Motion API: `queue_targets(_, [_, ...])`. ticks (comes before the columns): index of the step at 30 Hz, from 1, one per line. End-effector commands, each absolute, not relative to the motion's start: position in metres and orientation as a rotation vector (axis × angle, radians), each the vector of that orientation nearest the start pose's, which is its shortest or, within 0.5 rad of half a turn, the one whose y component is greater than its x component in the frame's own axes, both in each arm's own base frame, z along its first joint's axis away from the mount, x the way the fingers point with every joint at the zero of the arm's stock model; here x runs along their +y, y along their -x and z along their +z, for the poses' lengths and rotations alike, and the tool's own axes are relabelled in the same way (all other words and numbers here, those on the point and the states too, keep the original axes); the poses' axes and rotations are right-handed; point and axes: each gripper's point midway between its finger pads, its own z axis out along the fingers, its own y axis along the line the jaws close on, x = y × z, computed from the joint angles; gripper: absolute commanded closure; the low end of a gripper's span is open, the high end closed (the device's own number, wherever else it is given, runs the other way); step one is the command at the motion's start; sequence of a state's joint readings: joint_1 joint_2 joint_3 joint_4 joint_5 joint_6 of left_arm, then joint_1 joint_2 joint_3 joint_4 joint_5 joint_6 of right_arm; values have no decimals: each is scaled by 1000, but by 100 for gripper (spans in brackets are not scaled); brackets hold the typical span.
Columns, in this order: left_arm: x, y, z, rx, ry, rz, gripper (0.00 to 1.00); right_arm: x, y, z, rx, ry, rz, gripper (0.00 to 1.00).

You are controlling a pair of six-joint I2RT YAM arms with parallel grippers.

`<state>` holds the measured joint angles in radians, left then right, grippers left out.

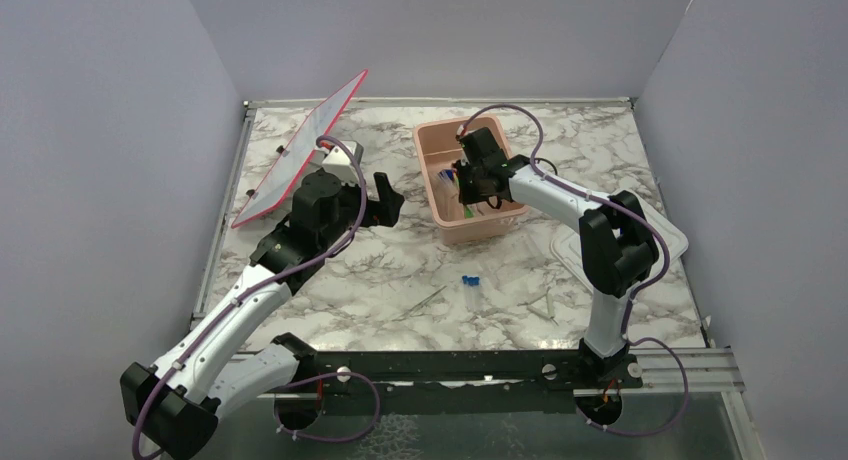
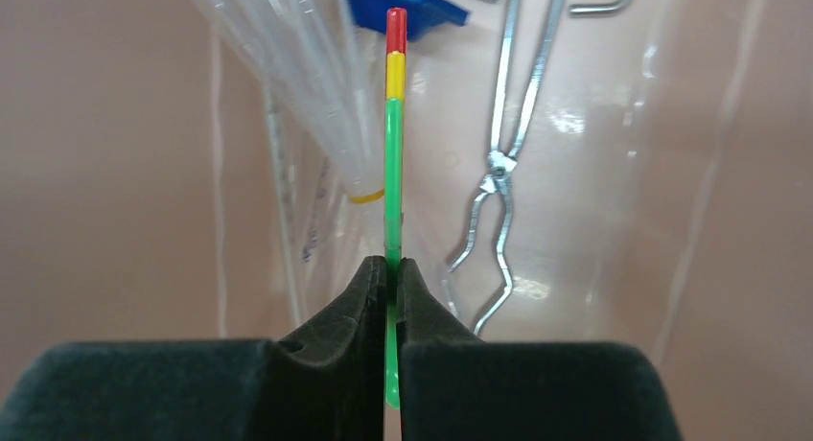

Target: Organize the chemistry lab equipment

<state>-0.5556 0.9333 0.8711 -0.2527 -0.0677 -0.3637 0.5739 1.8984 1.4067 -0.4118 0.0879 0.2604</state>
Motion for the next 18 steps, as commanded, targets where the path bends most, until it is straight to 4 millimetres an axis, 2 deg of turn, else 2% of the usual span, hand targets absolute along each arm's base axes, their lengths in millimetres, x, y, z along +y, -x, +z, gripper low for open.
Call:
queue_targets(1, [-183, -285, 252, 1922, -166, -566, 6, 276, -386, 90, 2473, 424, 442, 92])
queue_targets(4, [-184, -286, 249, 1930, -166, -565, 6, 282, -384, 95, 2480, 404, 491, 91])
queue_targets(8, [-185, -288, 249, 1933, -166, -563, 6, 282, -390, 115, 2455, 360, 483, 73])
queue_targets(10, [-184, -288, 249, 1932, -165, -562, 6, 280, -394, 134, 2419, 348, 469, 68])
queue_targets(14, [-184, -289, 249, 1934, -160, -557, 6, 275, -402, 187, 2291, 333, 468, 57])
queue_targets(18, [-186, -292, 249, 1930, -154, -558, 7, 252, -415, 238, 2167, 258, 398, 53])
